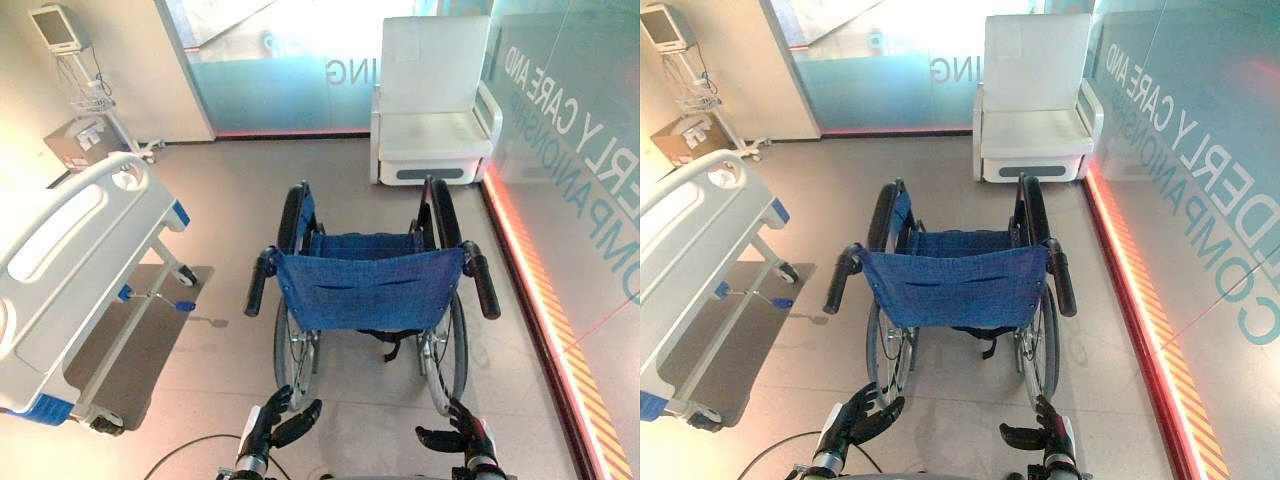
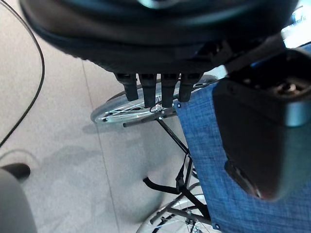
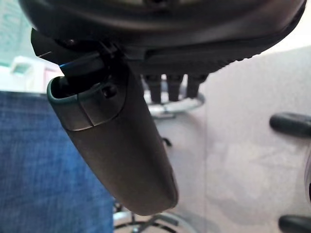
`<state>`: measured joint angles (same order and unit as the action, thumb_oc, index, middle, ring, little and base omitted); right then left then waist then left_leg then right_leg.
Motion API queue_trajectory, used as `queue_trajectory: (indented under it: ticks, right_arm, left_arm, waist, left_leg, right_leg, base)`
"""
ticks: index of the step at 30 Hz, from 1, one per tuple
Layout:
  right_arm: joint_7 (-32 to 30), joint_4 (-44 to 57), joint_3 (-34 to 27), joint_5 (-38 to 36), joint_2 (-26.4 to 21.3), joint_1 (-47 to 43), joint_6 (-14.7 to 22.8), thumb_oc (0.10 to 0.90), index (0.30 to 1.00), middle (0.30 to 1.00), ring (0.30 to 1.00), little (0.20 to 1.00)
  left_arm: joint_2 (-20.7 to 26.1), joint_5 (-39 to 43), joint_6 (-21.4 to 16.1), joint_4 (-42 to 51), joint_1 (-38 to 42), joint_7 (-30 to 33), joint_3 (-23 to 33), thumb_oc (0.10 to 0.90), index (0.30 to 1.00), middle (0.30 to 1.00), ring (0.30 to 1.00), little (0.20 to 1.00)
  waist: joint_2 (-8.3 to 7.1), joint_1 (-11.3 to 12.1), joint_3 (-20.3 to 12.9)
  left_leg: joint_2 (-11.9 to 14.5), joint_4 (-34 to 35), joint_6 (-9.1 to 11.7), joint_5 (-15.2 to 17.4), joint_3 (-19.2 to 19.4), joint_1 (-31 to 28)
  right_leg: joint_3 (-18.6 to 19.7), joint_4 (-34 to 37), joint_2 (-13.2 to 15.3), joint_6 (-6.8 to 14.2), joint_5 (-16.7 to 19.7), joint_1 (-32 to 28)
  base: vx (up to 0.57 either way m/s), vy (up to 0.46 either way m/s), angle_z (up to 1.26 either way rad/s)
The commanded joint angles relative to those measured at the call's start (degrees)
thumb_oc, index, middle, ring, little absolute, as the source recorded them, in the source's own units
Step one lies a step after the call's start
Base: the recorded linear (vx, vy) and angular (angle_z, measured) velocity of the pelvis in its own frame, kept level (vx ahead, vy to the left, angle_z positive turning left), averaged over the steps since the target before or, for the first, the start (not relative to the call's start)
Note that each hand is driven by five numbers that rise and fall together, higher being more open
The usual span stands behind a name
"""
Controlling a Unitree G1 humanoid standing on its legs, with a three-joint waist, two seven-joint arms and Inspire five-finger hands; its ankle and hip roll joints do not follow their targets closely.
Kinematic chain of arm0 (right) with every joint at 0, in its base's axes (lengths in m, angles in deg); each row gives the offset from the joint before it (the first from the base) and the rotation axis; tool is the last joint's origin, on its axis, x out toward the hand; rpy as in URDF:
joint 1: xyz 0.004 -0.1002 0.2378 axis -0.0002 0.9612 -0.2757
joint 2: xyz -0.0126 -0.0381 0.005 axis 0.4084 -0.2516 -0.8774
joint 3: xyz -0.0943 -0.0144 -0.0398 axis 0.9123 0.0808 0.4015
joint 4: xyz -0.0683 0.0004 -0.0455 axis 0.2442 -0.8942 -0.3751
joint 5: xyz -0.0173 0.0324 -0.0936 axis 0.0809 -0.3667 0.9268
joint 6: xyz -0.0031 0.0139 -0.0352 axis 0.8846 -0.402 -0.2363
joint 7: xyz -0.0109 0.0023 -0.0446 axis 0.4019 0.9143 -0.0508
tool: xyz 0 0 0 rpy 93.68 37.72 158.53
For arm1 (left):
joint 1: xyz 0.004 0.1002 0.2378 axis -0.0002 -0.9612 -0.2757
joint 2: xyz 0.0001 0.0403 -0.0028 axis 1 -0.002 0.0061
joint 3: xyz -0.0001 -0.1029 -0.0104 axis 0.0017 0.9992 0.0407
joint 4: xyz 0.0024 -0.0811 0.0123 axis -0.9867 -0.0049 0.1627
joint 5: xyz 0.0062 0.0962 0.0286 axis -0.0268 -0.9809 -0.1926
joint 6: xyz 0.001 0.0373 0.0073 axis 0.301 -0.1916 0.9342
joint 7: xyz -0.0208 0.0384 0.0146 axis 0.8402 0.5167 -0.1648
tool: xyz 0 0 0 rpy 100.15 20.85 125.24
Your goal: Push the wheelchair next to the bed
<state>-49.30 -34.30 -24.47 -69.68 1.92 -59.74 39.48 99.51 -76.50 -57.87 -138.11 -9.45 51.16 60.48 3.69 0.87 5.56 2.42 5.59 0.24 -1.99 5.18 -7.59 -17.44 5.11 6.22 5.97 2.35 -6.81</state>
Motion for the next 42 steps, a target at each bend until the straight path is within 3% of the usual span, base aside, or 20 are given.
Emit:
queue_trajectory:
  ticks: [1,11,15,25,27,30,31,35,42]
  right_arm:
    - [2.31,-0.30,-0.74,-2.59,0.36,-5.83,3.09,0.800,0.900,0.900,0.900,0.900]
    - [3.69,-0.15,-0.81,-2.14,0.32,-5.60,2.09,0.800,0.900,0.900,0.900,0.900]
    - [6.01,0.84,-0.20,-2.40,-0.05,-5.93,3.28,0.800,0.900,0.900,0.900,0.900]
    - [4.88,1.39,0.02,-3.53,-0.32,-5.69,2.85,0.800,0.900,0.900,0.900,0.900]
    - [1.72,0.25,-1.26,-7.37,0.08,-5.79,0.78,0.800,0.900,0.900,0.900,0.900]
    - [1.94,0.24,-3.37,-9.64,-0.17,-6.37,-0.27,0.800,0.900,0.900,0.900,0.900]
    - [2.23,1.66,-5.39,-11.55,-1.75,-7.51,-1.83,0.800,0.900,0.900,0.900,0.900]
    - [1.72,5.97,-9.87,-14.49,-6.24,-10.02,-1.77,0.800,0.900,0.900,0.900,0.900]
    - [-0.08,11.64,-17.19,-17.80,-17.73,-17.98,-2.42,0.800,0.900,0.900,0.900,0.900]
  left_arm:
    - [-0.36,0.28,-4.84,2.75,6.33,0.16,1.42,0.800,0.900,0.900,0.900,0.900]
    - [-0.64,2.79,-4.98,1.95,6.24,-2.41,1.63,0.800,0.900,0.900,0.900,0.900]
    - [-0.44,2.34,-4.75,2.41,6.26,-2.61,1.39,0.800,0.900,0.900,0.900,0.900]
    - [-0.09,2.76,-3.80,2.97,6.42,-2.82,1.19,0.800,0.900,0.900,0.900,0.900]
    - [-1.00,11.87,-2.00,2.31,6.53,-3.19,2.86,0.800,0.900,0.900,0.900,0.900]
    - [-1.01,13.96,-2.03,2.14,6.79,-2.20,5.75,0.800,0.900,0.900,0.900,0.900]
    - [0.43,15.70,-1.51,3.59,7.48,-1.64,8.26,0.800,0.900,0.900,0.900,0.900]
    - [4.69,17.42,-0.76,9.09,9.67,0.78,13.53,0.800,0.900,0.900,0.900,0.900]
    - [13.30,17.35,2.48,15.44,15.64,6.45,18.56,0.800,0.900,0.900,0.900,0.900]
  waist:
    - [-1.71,0.15,2.90]
    - [-1.93,-0.26,3.42]
    - [-1.96,-0.13,3.78]
    - [-1.97,0.35,3.83]
    - [-1.85,0.49,3.65]
    - [-2.02,0.67,3.53]
    - [-2.24,0.95,3.23]
    - [-2.84,1.32,2.37]
    - [-3.11,1.23,1.26]
  left_leg:
    - [-2.00,-1.31,-0.92,4.54,2.08,-1.29]
    - [-1.86,-1.52,-1.08,4.36,2.48,-0.86]
    - [-1.78,-1.53,-1.10,4.26,2.39,-0.63]
    - [-1.87,-1.69,-1.04,4.21,1.95,-0.23]
    - [-1.97,-1.60,-1.11,4.02,1.87,-0.28]
    - [-1.96,-1.56,-1.10,4.00,1.73,-0.56]
    - [-1.74,-1.50,-1.02,3.93,1.76,-0.67]
    - [-1.22,-1.22,-0.84,4.10,1.93,-0.96]
    - [-0.87,-0.81,-0.51,4.09,2.22,-1.25]
  right_leg:
    - [0.76,-4.73,0.08,-1.39,-4.68,-0.55]
    - [1.56,-5.06,-0.05,-1.33,-4.48,0.26]
    - [1.51,-5.19,-0.03,-1.33,-4.50,0.48]
    - [0.96,-5.39,0.16,-1.25,-4.63,0.67]
    - [1.01,-5.19,0.22,-1.21,-4.34,0.56]
    - [1.00,-4.95,0.29,-1.13,-4.11,0.18]
    - [1.00,-4.78,0.26,-1.11,-3.93,0.01]
    - [1.01,-4.23,-0.05,-1.13,-3.97,-0.45]
    - [1.37,-3.83,-0.15,-0.95,-4.06,-0.79]
  base:
    - [0.00,0.000,0.00]
    - [0.00,0.003,-0.03]
    - [0.00,0.000,0.00]
    - [0.00,0.000,0.00]
    - [0.00,0.000,0.00]
    - [0.01,-0.016,0.00]
    - [0.03,-0.054,0.02]
    - [0.02,-0.062,0.05]
    - [0.00,-0.009,0.03]
